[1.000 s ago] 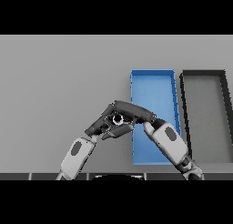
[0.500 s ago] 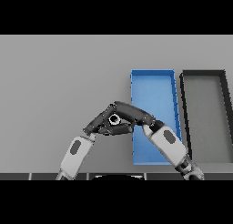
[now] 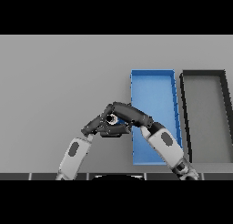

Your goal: Pick up the blue pipe and place it into the blue bin.

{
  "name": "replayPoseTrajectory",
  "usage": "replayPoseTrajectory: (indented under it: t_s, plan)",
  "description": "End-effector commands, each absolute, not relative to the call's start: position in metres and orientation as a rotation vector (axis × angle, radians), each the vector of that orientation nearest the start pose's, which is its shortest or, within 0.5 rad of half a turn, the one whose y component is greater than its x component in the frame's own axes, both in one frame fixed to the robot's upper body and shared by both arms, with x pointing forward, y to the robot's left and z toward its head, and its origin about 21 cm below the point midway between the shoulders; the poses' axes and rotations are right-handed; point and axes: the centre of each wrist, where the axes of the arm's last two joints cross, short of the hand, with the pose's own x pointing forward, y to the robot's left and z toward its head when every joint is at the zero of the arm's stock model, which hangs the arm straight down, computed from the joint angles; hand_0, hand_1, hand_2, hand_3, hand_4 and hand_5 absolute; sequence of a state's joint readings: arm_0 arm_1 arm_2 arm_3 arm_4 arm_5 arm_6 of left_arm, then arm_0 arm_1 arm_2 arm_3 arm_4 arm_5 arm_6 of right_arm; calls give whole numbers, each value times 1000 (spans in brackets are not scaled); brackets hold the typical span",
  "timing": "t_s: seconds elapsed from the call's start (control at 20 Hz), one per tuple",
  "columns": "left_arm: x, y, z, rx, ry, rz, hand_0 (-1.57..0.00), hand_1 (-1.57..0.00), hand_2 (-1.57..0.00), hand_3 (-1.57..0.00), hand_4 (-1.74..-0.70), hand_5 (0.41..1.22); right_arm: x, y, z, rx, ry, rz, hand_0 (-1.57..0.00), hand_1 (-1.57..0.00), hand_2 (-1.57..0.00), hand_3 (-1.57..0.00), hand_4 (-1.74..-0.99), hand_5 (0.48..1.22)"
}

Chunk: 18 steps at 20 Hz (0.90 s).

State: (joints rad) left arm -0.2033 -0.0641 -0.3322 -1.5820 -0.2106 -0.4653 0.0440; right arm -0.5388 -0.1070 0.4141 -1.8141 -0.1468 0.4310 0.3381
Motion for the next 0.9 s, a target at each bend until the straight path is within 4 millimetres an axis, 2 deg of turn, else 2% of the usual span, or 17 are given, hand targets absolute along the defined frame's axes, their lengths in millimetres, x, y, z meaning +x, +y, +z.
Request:
replayPoseTrajectory:
  t_s: [0.0, 0.1, 0.2, 0.3, 0.45, 0.6, 0.7, 0.75, 0.85]
  plan:
    - [270, 111, 53, -497, -1618, -874, -156, -143, -138, -124, -980, 704, 270, -95, 176, 604, -1758, 1114, -1569, -1569, -1569, -1568, -1740, 1218]
    - [271, 110, 50, -500, -1578, -850, -100, -91, -88, -79, -969, 603, 269, -92, 175, 611, -1749, 1109, -1570, -1570, -1570, -1569, -1740, 1219]
    - [268, 105, 48, -481, -1592, -861, -63, -58, -56, -50, -955, 538, 272, -93, 177, 621, -1739, 1083, -1570, -1570, -1570, -1570, -1741, 1220]
    - [269, 109, 45, -456, -1589, -858, -40, -37, -35, -32, -938, 495, 274, -97, 182, 670, -1753, 1034, -1571, -1571, -1571, -1570, -1741, 1220]
    - [273, 109, 46, -453, -1572, -868, -20, -18, -18, -16, -916, 474, 274, -96, 197, 749, -1718, 973, -1571, -1571, -1571, -1571, -1741, 1221]
    - [273, 111, 44, -449, -1565, -874, -10, -9, -9, -8, -908, 456, 278, -100, 233, 813, -1734, 922, -1571, -1571, -1571, -1571, -1741, 1221]
    - [274, 112, 46, -450, -1570, -875, -6, -5, -5, -5, -906, 445, 291, -106, 258, 829, -1744, 912, -1571, -1571, -1571, -1571, -1741, 1221]
    - [272, 107, 46, -459, -1560, -879, -5, -4, -4, -3, -906, 441, 294, -106, 272, 857, -1773, 921, -1571, -1571, -1571, -1571, -1741, 1221]
    - [271, 112, 44, -451, -1555, -869, -3, -2, -2, -2, -905, 435, 302, -117, 300, 856, -1866, 855, -1571, -1571, -1571, -1571, -1741, 1221]
